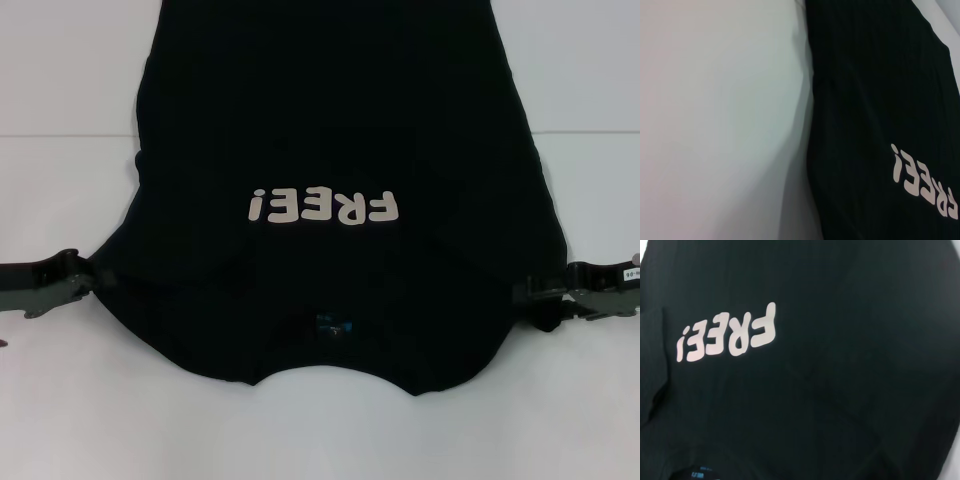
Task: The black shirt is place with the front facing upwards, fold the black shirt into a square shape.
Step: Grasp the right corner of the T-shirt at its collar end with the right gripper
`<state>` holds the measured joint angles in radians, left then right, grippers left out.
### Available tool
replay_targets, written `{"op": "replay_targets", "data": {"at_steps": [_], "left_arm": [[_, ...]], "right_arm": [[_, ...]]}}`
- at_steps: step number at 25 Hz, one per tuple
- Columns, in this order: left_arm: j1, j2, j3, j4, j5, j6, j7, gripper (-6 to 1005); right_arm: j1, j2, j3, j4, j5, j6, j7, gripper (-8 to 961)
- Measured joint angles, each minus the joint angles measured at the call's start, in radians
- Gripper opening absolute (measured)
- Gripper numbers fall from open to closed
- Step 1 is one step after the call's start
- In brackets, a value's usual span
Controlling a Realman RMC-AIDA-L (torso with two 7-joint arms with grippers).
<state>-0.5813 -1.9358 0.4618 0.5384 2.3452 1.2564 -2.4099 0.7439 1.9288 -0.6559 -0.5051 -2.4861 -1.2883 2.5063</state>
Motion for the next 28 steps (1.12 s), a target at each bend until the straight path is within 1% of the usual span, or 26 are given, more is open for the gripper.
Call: {"op": "replay_targets", "data": {"at_steps": [10, 15, 19, 28], "left_arm": [[0.000, -0.001, 0.000, 0.000, 0.000, 0.000, 0.002, 27], [0.002, -0.001, 0.000, 0.000, 0.000, 0.003, 0.010, 27], [0.005, -0.002, 0.000, 0.000, -0.006, 0.004, 0.015, 27], [0.009, -0.002, 0.000, 0.000, -0.018, 0.005, 0.026, 27]], "right_arm": [[0.013, 0.005, -0.004, 0.015, -0.001, 0.019, -0.003, 703], [0.028, 0.013, -0.054, 0.016, -0.006, 0.036, -0.004, 683], [0.033, 0.016, -0.058, 0.016, -0.006, 0.043, 0.001, 667], [0.038, 0.016, -0.086, 0.005, -0.007, 0.038, -0.008, 294]]}}
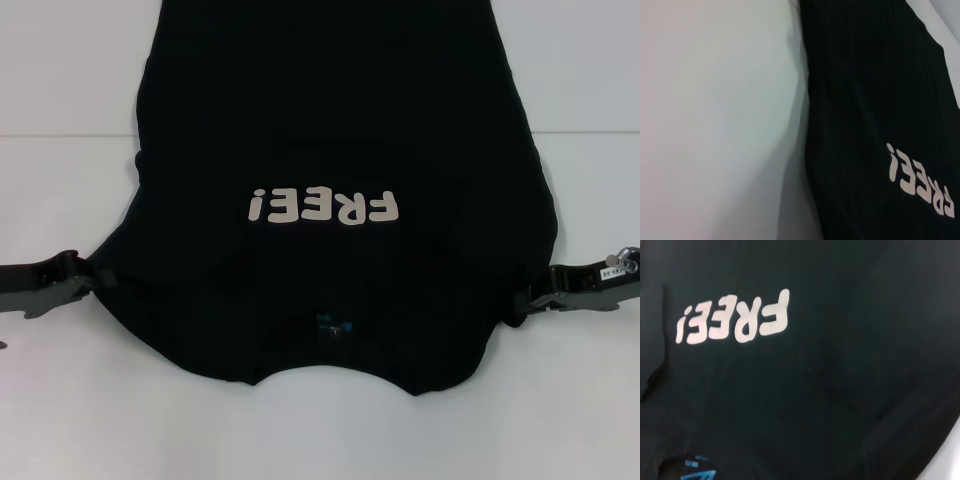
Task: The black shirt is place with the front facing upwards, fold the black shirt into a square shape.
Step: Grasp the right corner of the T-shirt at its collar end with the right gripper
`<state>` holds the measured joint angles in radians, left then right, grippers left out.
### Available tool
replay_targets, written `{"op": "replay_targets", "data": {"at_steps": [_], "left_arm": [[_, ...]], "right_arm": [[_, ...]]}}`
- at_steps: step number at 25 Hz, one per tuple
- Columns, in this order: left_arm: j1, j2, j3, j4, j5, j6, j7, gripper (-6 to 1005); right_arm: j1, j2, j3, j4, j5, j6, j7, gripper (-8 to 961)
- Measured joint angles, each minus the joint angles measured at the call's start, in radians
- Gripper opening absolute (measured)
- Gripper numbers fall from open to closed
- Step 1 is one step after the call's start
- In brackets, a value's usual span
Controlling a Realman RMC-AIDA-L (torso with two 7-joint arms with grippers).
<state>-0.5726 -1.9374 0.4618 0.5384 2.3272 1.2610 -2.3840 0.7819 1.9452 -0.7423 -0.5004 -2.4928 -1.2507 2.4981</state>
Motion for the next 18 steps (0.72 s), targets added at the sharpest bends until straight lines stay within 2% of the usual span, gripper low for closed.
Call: {"op": "replay_targets", "data": {"at_steps": [3, 8, 18], "left_arm": [[0.003, 0.000, 0.000, 0.000, -0.004, 0.000, 0.001, 27], [0.004, 0.000, 0.000, 0.000, -0.005, 0.000, 0.002, 27], [0.004, -0.001, 0.000, -0.001, -0.009, 0.000, 0.011, 27]], "right_arm": [[0.001, 0.001, -0.012, 0.000, 0.000, 0.000, -0.002, 172], [0.003, 0.001, -0.013, -0.008, 0.003, -0.005, -0.009, 108], [-0.005, -0.003, -0.008, -0.036, 0.006, -0.039, -0.020, 49]]}}
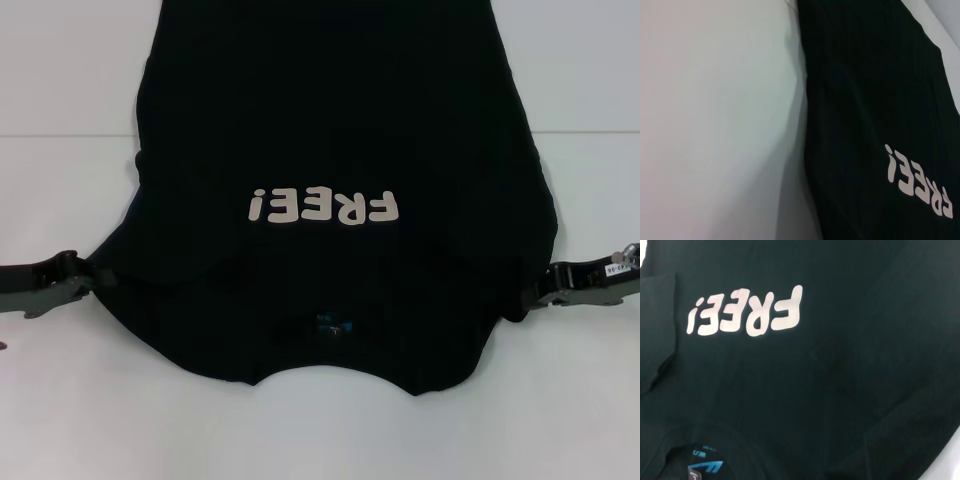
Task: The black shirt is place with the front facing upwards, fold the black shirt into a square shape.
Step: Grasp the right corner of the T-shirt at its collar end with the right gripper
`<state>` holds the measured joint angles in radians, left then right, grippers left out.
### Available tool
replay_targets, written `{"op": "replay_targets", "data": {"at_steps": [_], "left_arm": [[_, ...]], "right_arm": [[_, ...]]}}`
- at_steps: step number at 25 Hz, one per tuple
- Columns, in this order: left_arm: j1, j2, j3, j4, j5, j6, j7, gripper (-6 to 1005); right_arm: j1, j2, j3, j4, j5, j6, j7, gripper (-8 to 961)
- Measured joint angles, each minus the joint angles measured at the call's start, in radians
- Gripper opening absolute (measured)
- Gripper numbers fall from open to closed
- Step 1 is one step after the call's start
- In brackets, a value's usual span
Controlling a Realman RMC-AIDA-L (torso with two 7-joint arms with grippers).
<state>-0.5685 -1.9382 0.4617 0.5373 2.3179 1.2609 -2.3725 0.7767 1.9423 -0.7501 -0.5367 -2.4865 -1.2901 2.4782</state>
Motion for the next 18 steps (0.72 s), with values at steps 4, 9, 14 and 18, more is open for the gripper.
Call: {"op": "replay_targets", "data": {"at_steps": [4, 9, 14, 18], "left_arm": [[0.001, 0.000, 0.000, 0.000, -0.003, 0.000, 0.004, 27], [0.003, -0.001, 0.000, -0.001, -0.012, 0.000, 0.022, 27], [0.005, -0.001, 0.000, -0.002, -0.012, 0.003, 0.028, 27], [0.006, -0.001, 0.000, 0.000, -0.012, 0.006, 0.029, 27]], "right_arm": [[-0.001, -0.004, -0.004, -0.008, -0.004, -0.014, 0.000, 34], [-0.005, -0.007, -0.002, -0.037, -0.004, -0.048, 0.011, 35], [-0.033, -0.018, 0.017, -0.092, -0.003, -0.087, 0.021, 35], [-0.056, -0.030, 0.068, -0.107, -0.002, -0.097, 0.031, 44]]}}
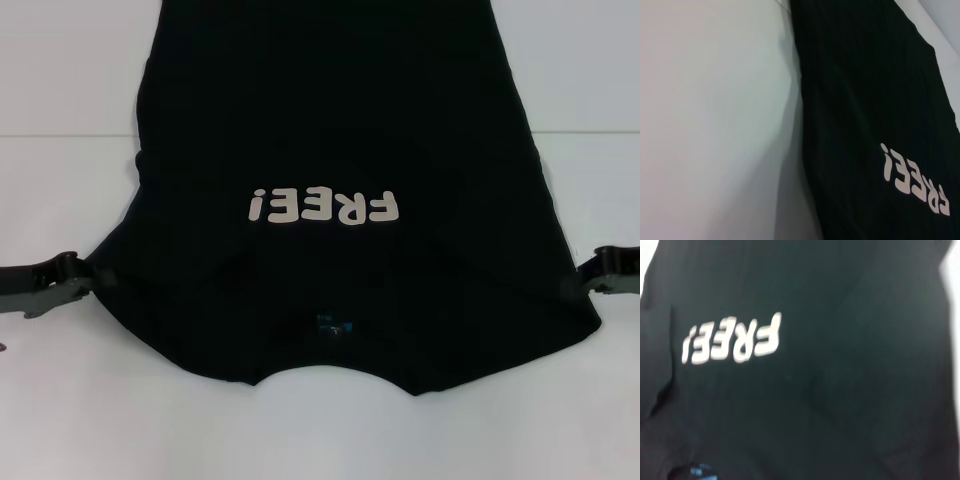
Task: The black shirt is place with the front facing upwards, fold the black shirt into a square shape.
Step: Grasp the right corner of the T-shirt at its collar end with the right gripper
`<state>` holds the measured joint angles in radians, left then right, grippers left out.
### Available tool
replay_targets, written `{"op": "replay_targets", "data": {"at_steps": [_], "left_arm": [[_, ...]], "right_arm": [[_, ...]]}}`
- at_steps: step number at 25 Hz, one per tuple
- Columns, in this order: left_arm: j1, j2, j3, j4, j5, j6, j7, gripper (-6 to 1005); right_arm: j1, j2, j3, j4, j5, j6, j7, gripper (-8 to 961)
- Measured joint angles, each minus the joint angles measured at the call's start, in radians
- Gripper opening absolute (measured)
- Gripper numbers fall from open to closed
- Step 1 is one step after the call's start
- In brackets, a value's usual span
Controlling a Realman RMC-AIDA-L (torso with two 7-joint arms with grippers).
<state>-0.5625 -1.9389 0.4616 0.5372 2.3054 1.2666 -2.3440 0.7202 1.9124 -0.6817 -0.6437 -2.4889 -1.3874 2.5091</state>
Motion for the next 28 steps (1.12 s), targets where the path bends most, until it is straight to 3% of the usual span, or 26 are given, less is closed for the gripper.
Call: {"op": "replay_targets", "data": {"at_steps": [5, 7, 15, 28], "left_arm": [[0.001, -0.001, 0.000, 0.000, 0.000, 0.002, 0.003, 27], [0.001, -0.001, 0.000, 0.000, 0.000, 0.002, 0.007, 27], [0.001, -0.002, 0.000, 0.000, -0.004, 0.002, 0.017, 27], [0.001, -0.002, 0.000, -0.007, -0.007, 0.001, 0.025, 27]], "right_arm": [[-0.019, -0.035, 0.054, 0.008, -0.001, -0.030, 0.012, 55], [-0.029, -0.039, 0.075, 0.004, 0.001, -0.051, 0.008, 60], [-0.028, -0.046, 0.083, 0.001, -0.044, -0.078, 0.027, 266], [0.002, -0.036, 0.070, 0.006, -0.113, -0.051, 0.039, 786]]}}
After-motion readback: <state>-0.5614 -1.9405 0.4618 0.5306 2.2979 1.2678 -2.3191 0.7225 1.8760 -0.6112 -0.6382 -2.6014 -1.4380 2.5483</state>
